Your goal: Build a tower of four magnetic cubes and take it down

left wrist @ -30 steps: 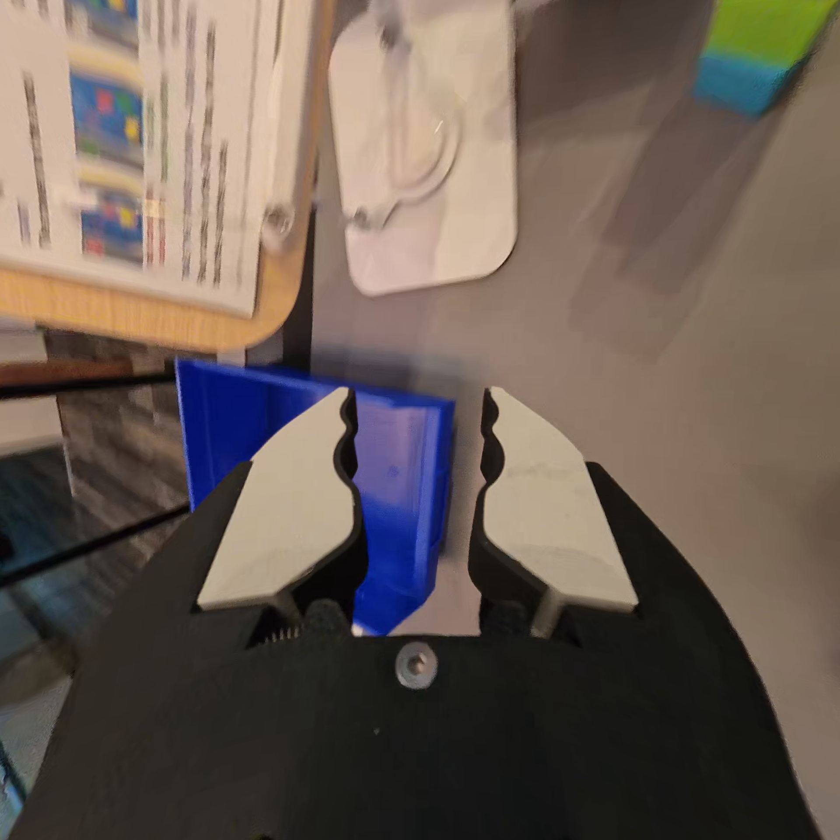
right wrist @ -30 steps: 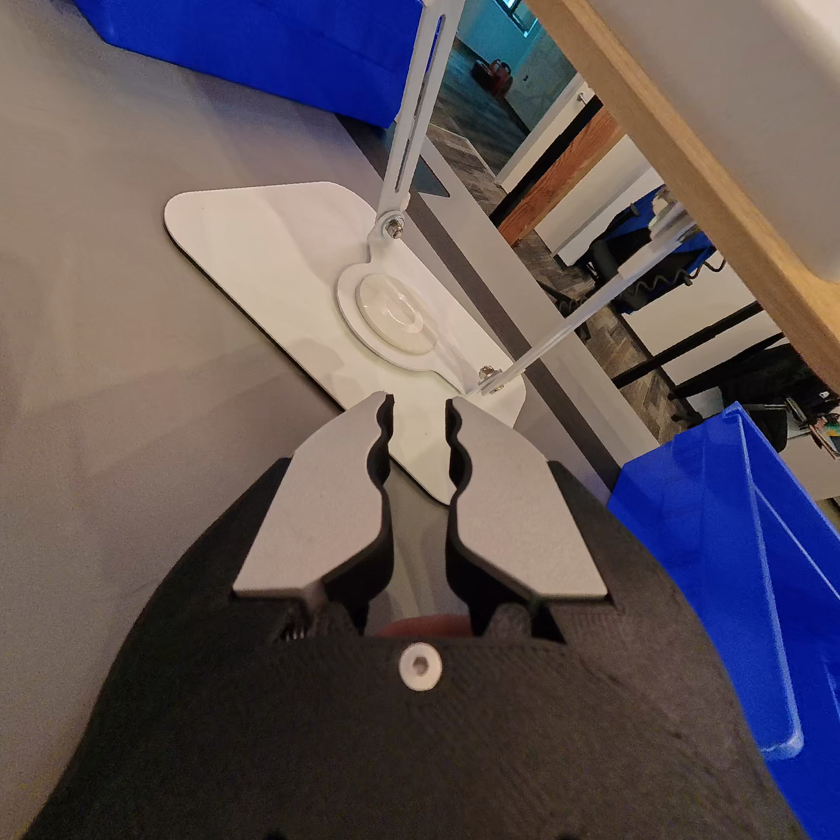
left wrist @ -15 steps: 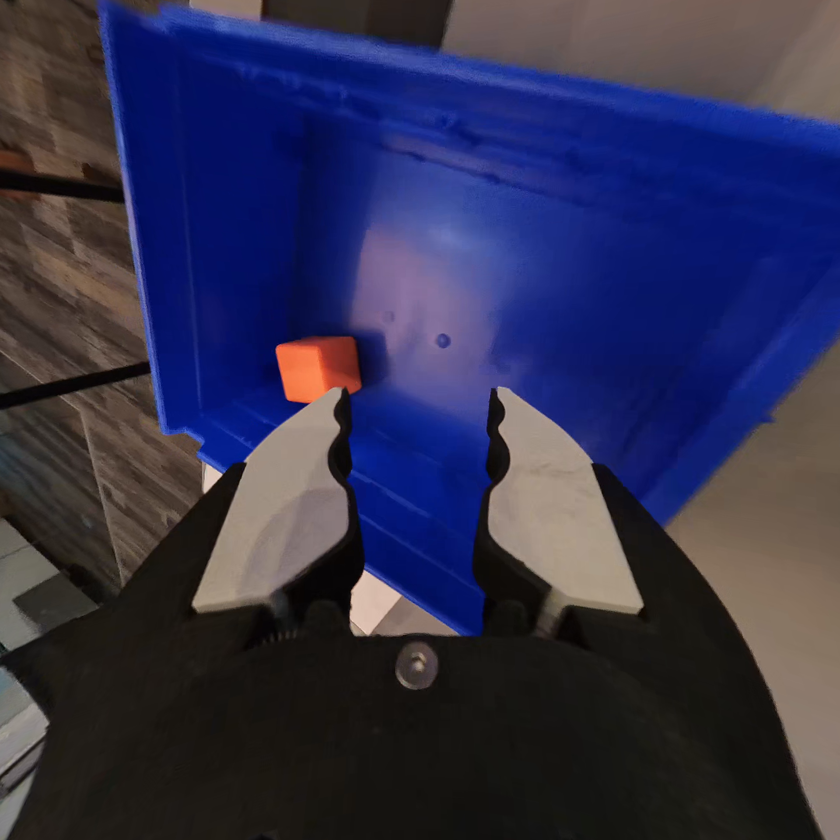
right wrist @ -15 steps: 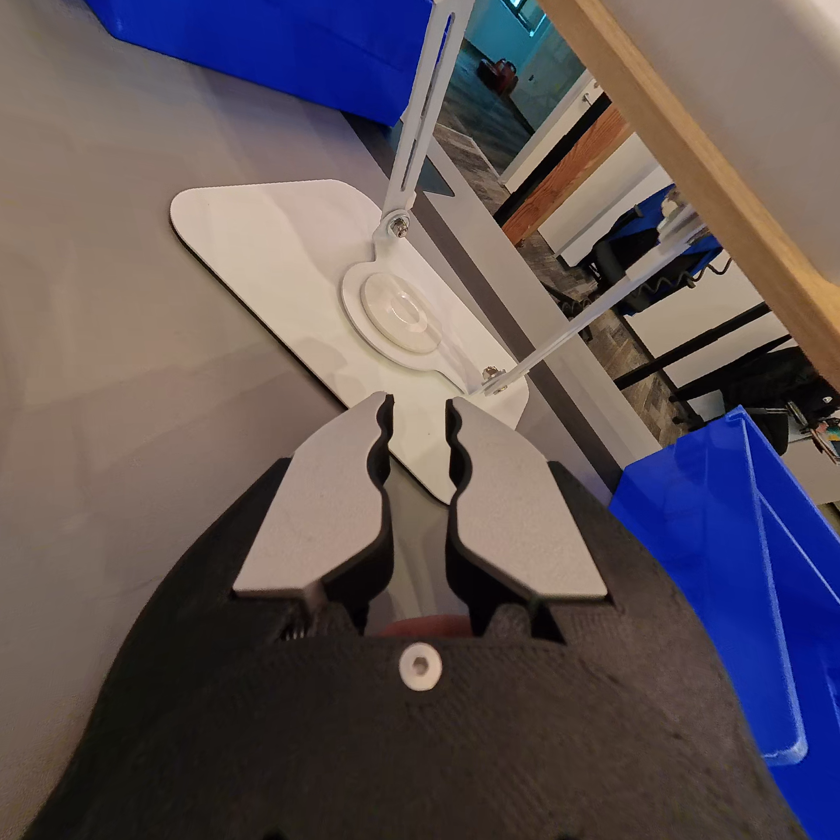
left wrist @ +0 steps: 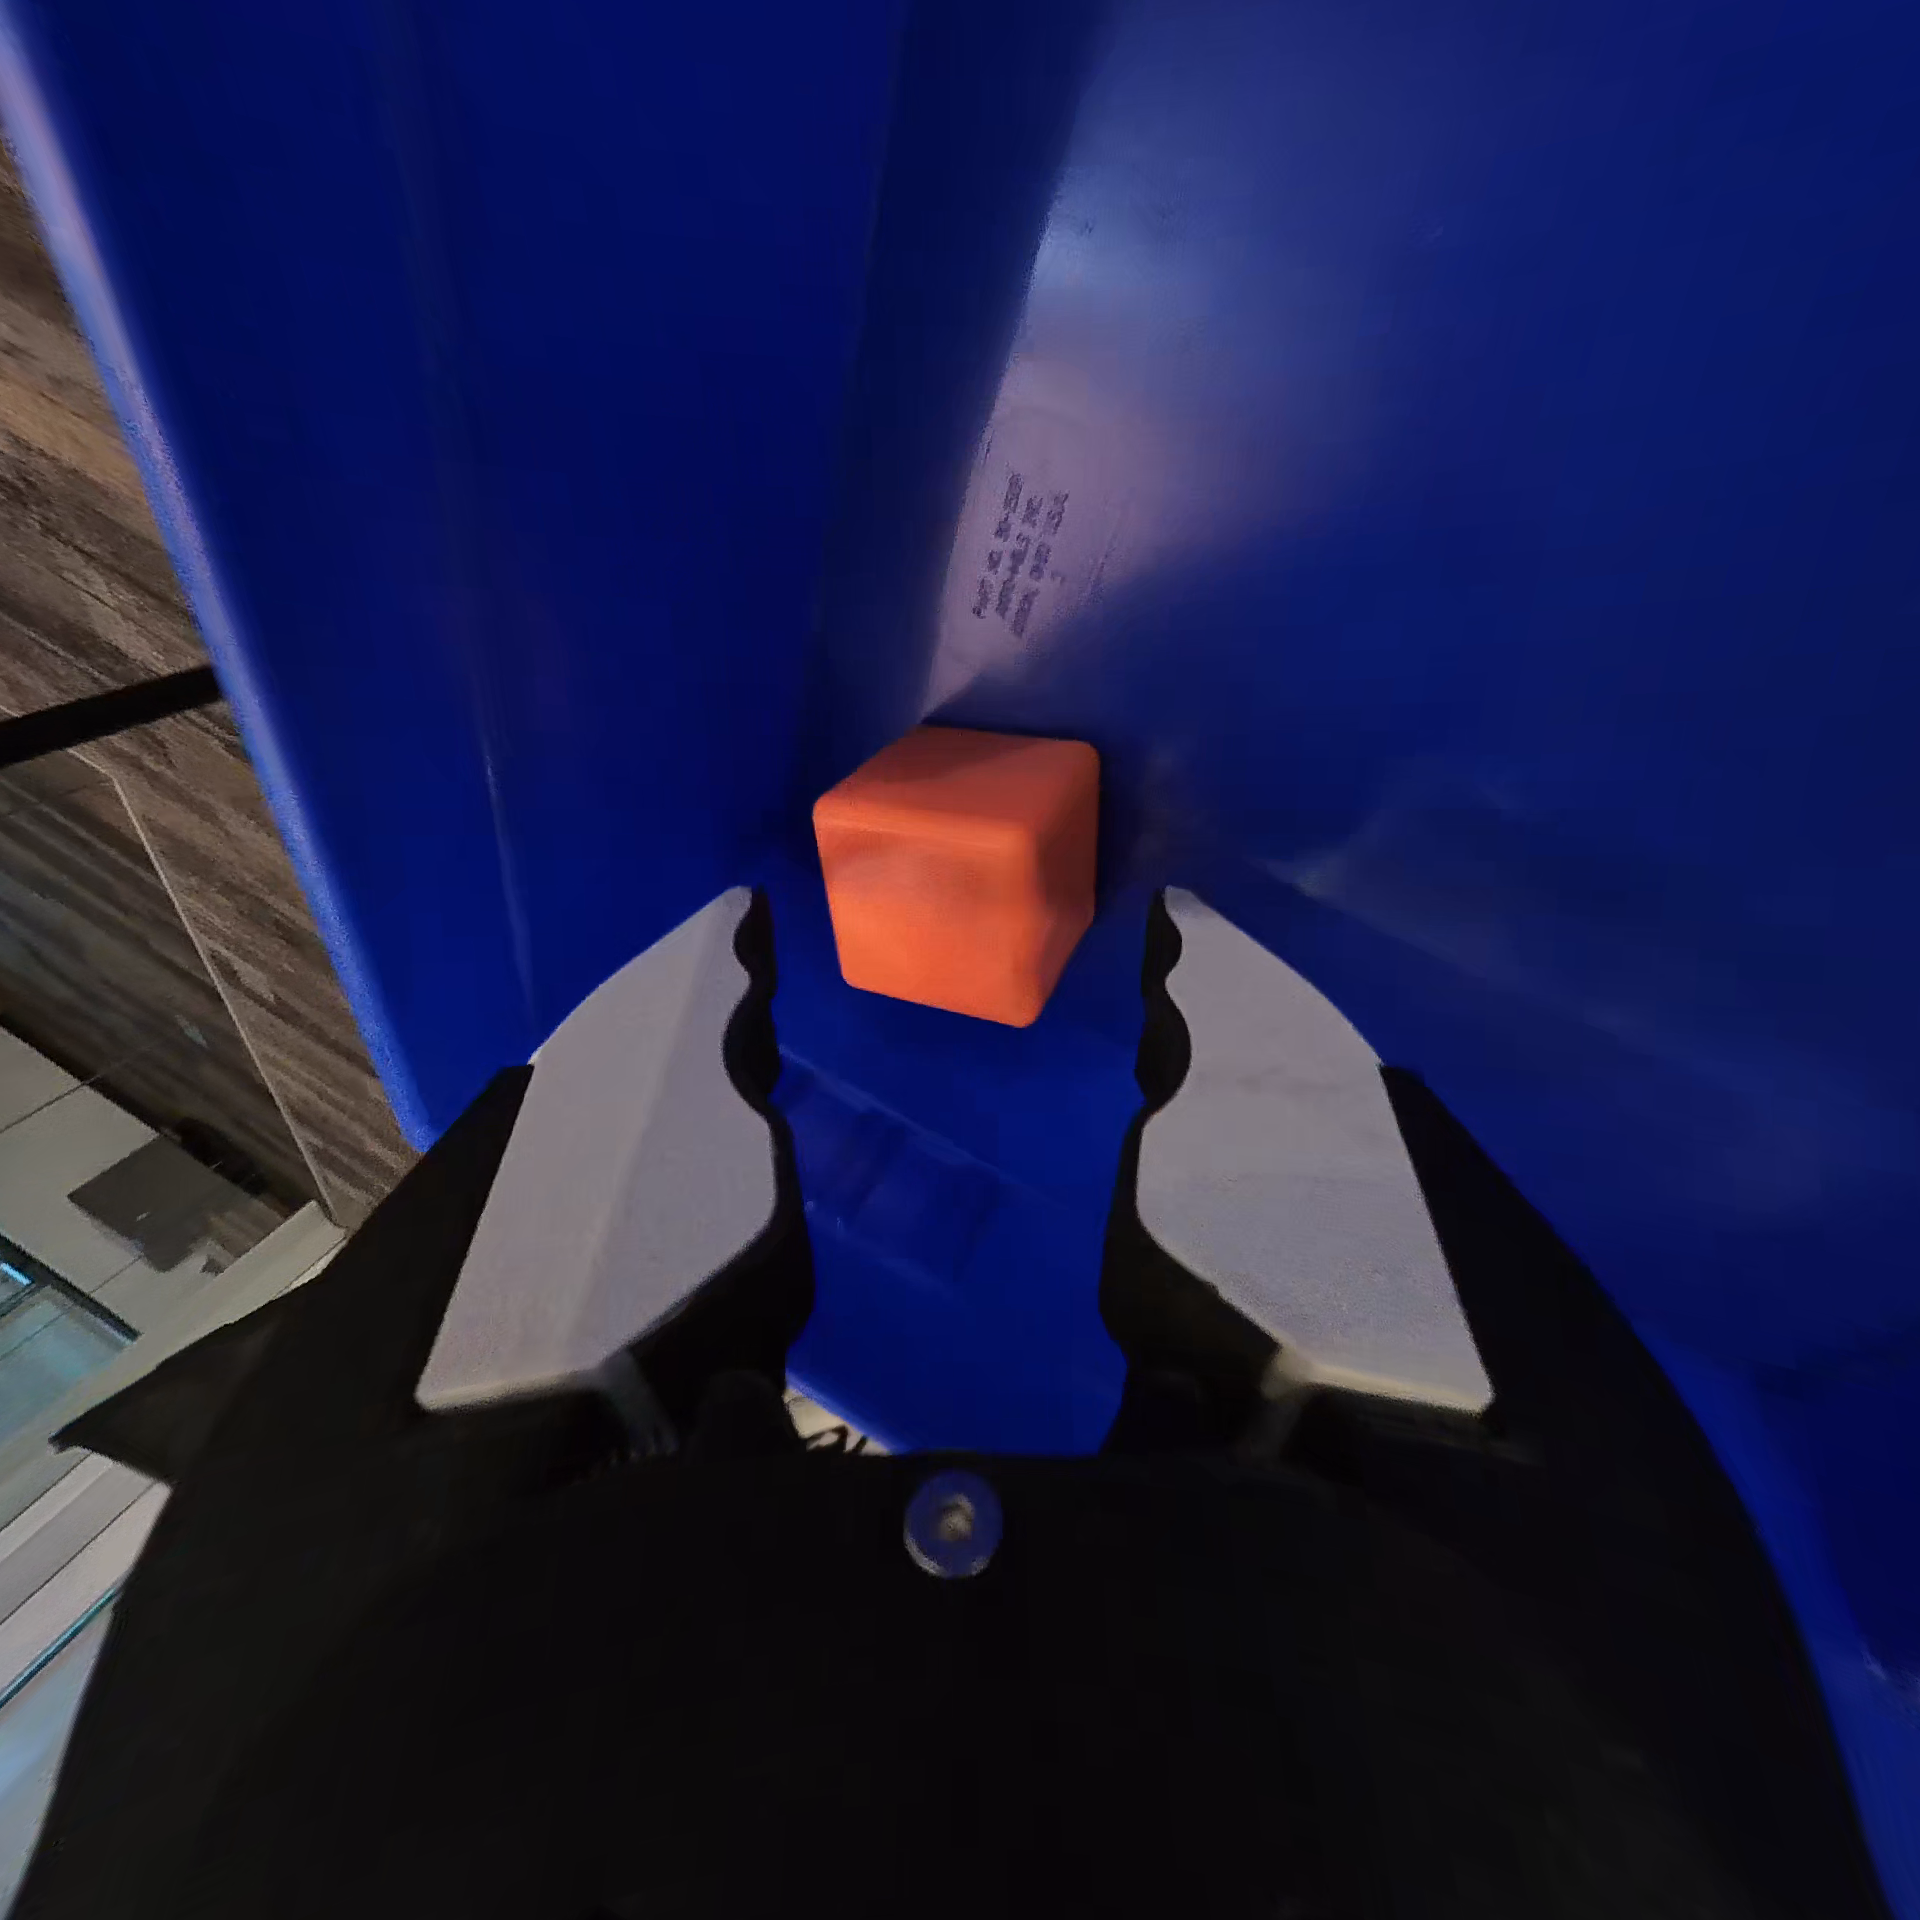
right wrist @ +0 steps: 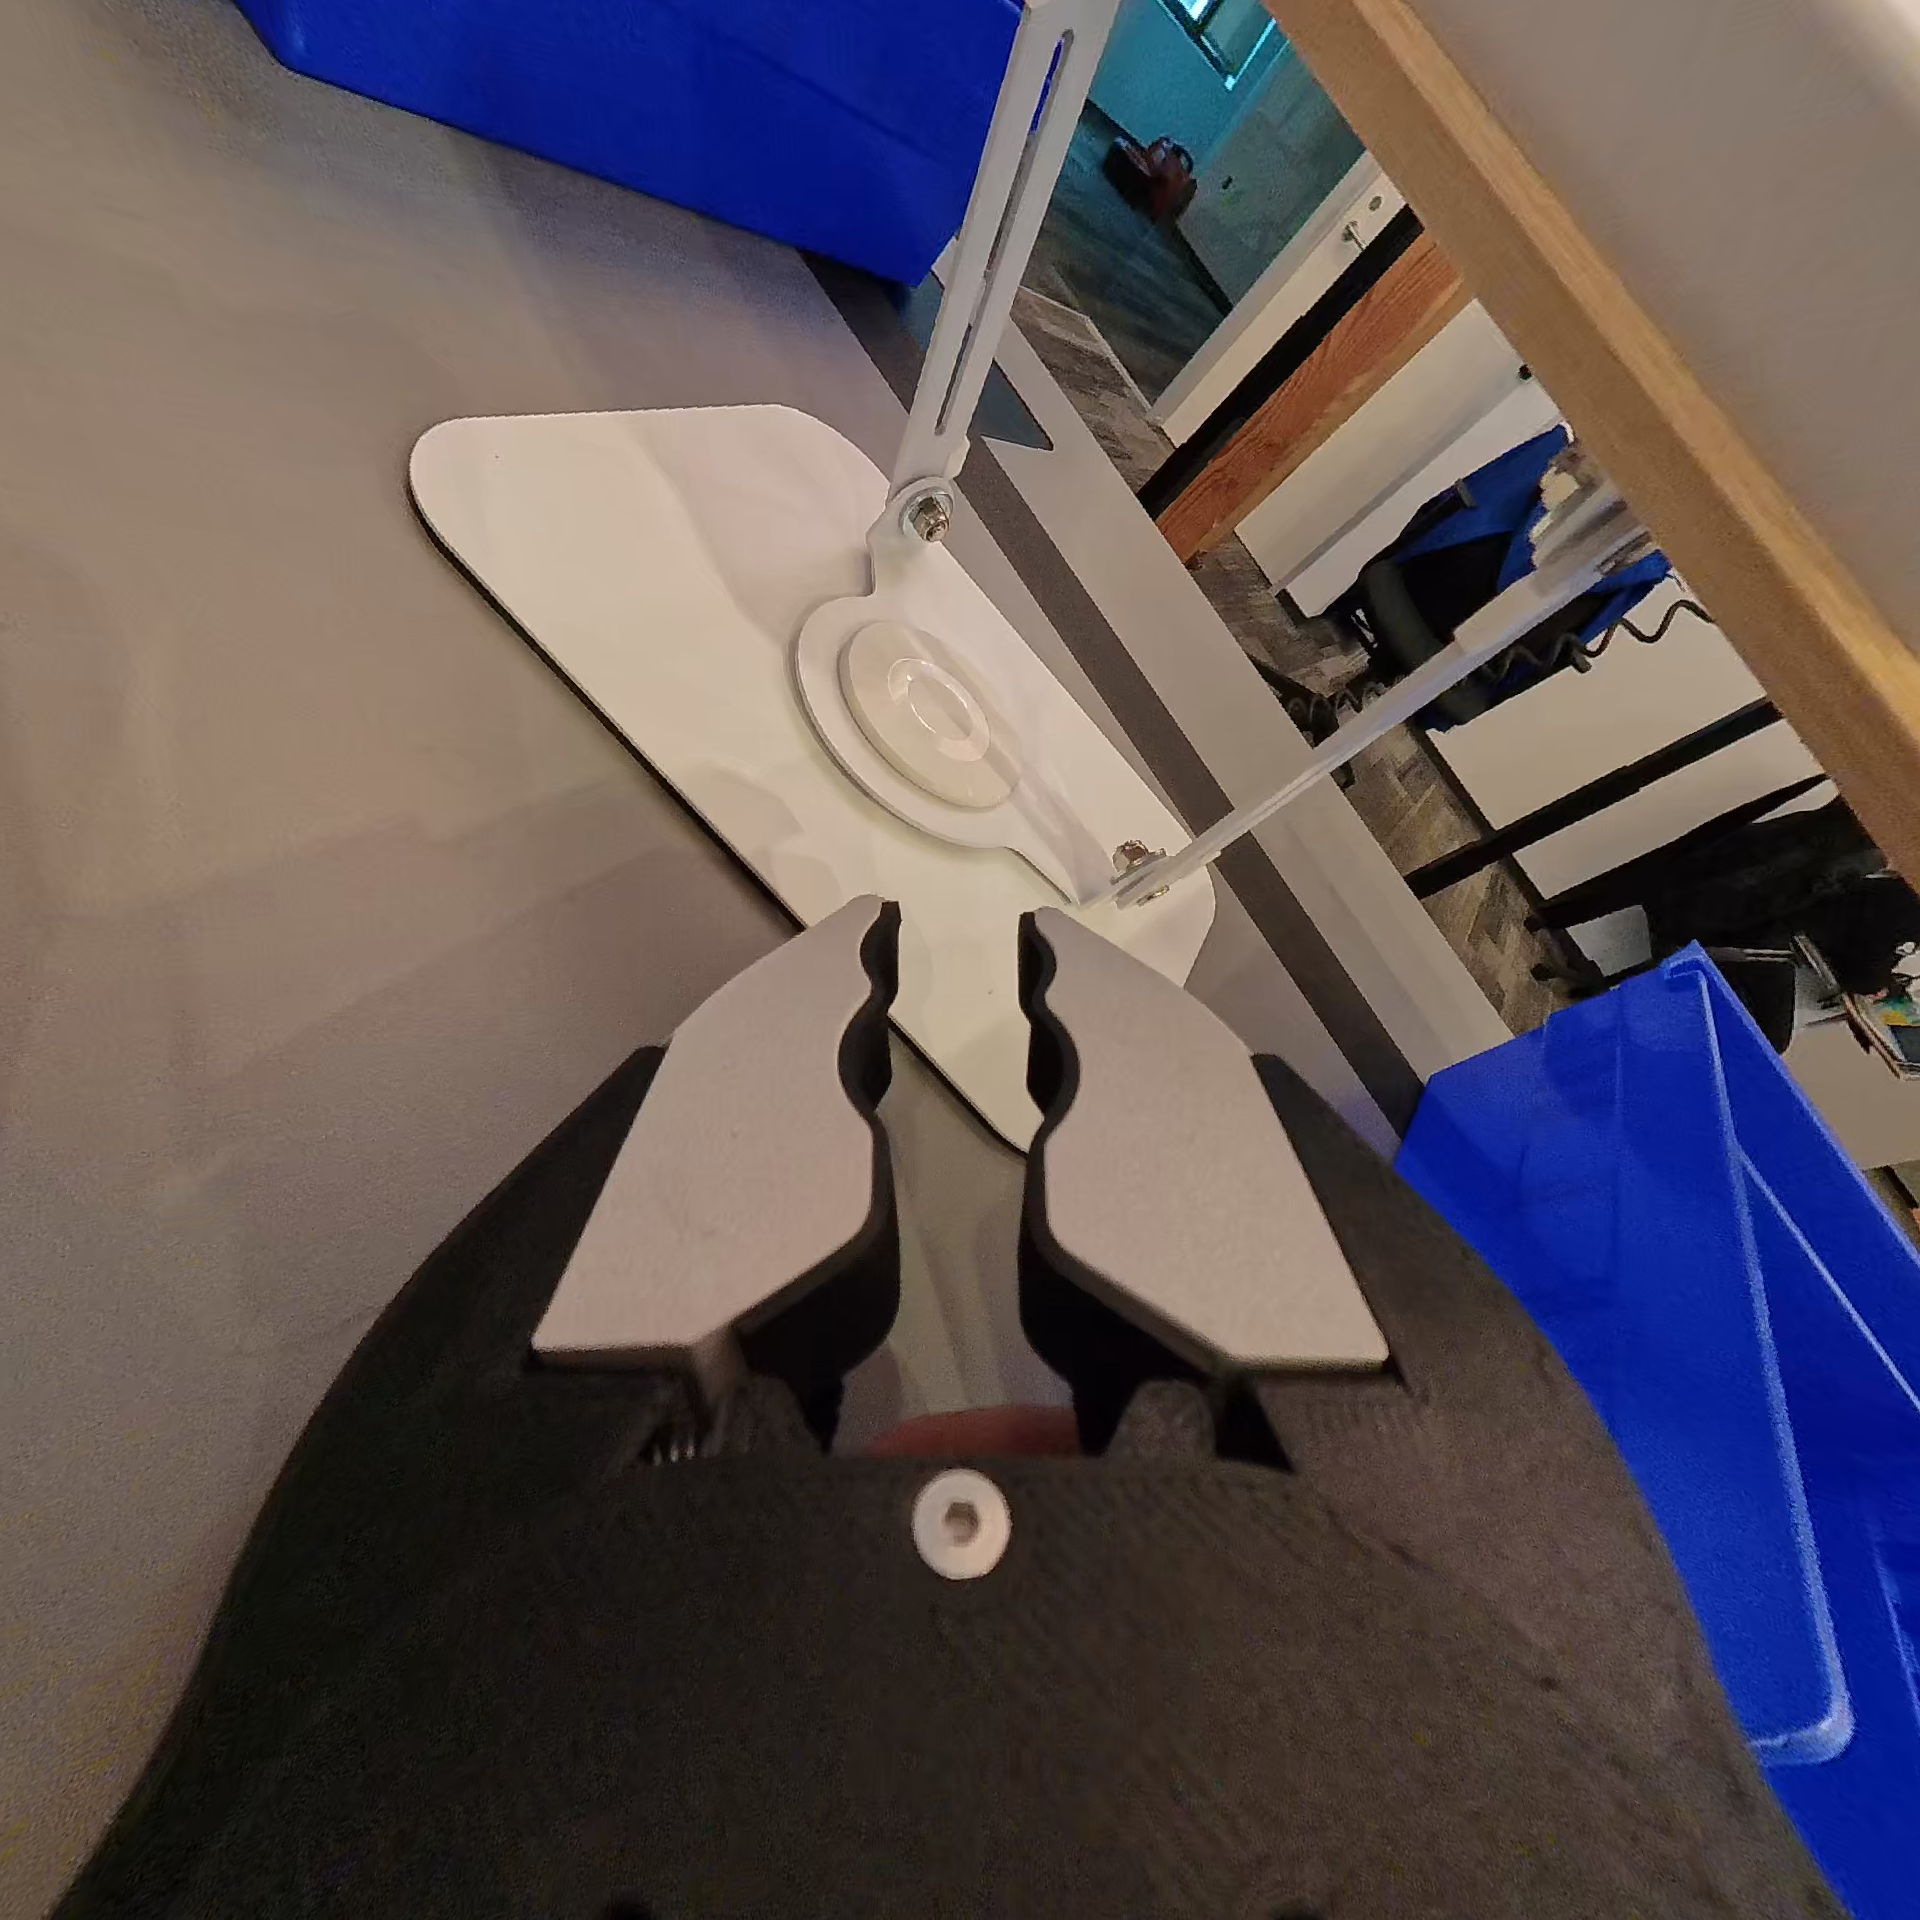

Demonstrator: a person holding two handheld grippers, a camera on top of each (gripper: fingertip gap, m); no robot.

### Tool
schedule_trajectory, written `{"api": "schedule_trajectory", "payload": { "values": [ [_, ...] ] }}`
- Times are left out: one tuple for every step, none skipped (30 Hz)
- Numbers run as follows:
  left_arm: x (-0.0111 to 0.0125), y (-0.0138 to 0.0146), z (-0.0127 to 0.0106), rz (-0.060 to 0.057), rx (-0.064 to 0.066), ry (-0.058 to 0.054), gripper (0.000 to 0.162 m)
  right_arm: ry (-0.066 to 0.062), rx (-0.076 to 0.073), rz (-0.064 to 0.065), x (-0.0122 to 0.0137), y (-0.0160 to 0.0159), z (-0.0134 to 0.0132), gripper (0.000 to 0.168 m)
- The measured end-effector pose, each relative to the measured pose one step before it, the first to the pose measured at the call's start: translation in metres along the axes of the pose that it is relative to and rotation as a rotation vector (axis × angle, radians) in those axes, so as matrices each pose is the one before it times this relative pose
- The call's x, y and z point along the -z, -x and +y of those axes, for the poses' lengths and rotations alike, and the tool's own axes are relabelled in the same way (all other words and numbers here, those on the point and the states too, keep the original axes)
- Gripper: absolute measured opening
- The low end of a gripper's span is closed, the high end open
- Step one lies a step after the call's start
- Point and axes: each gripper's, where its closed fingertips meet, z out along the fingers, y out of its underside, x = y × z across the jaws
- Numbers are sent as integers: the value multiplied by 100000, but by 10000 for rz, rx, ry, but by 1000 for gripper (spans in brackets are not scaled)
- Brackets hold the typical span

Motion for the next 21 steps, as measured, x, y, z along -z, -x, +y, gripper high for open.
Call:
{"api": "schedule_trajectory", "payload": {
  "values": [
    [-524, 180, 160, 38, -58, 186, 69, 0, 12, -3, -7, 25, 0, 22],
    [-451, 125, 70, 61, -22, 130, 69, 3, 10, -6, 3, 18, 4, 22],
    [-392, -100, -2, 191, 7, 89, 69, 9, 7, -10, -14, 21, 6, 22],
    [-355, -242, -91, 251, 39, 53, 68, 8, 7, -12, -10, 16, 12, 22],
    [-367, -239, -165, 225, 37, 20, 68, 6, 8, -11, -8, 26, 2, 22],
    [-370, -12, 62, 49, -73, 170, 65, 8, 7, -10, -11, 15, 11, 22],
    [-337, 217, 368, -117, -91, 353, 60, 11, 3, -10, -18, 12, 2, 22],
    [-163, 58, 99, -14, -65, 184, 57, 8, 0, -9, -6, 11, 18, 22],
    [63, -161, -142, 150, -7, -12, 57, 7, -1, -8, -8, 12, 2, 22],
    [76, -325, -134, 236, 0, -49, 56, 5, -4, -7, -13, 1, 8, 22],
    [84, -199, -51, 103, -56, -37, 56, -4, -3, -2, 13, -1, -7, 22],
    [88, -241, 36, 84, -10, -35, 56, -1, 3, -2, -5, 6, -9, 22],
    [139, -295, 132, 56, 21, -27, 56, 6, 8, -3, -4, 10, 8, 22],
    [238, -187, 53, -91, -29, -143, 56, 0, 5, 0, -8, 9, 1, 22],
    [424, -202, 139, -108, 34, -170, 55, -5, -2, 2, 13, -7, -8, 22],
    [595, -191, 141, -134, 117, -226, 55, -5, -2, 3, 0, -8, -14, 22],
    [752, -400, 105, -55, 132, -291, 55, -3, 2, 0, 6, 4, -5, 22],
    [887, -530, 150, -54, 73, -291, 55, 3, 4, -2, -6, 11, 5, 22],
    [993, -535, 299, -127, 75, -210, 55, 8, 4, -1, -11, 5, 11, 22],
    [1120, -612, 418, -181, 29, -142, 55, 6, 2, 0, -9, -1, 1, 22],
    [1212, -828, 432, -118, -25, -132, 55, 0, -4, 1, -8, -4, 0, 22]
  ]
}}
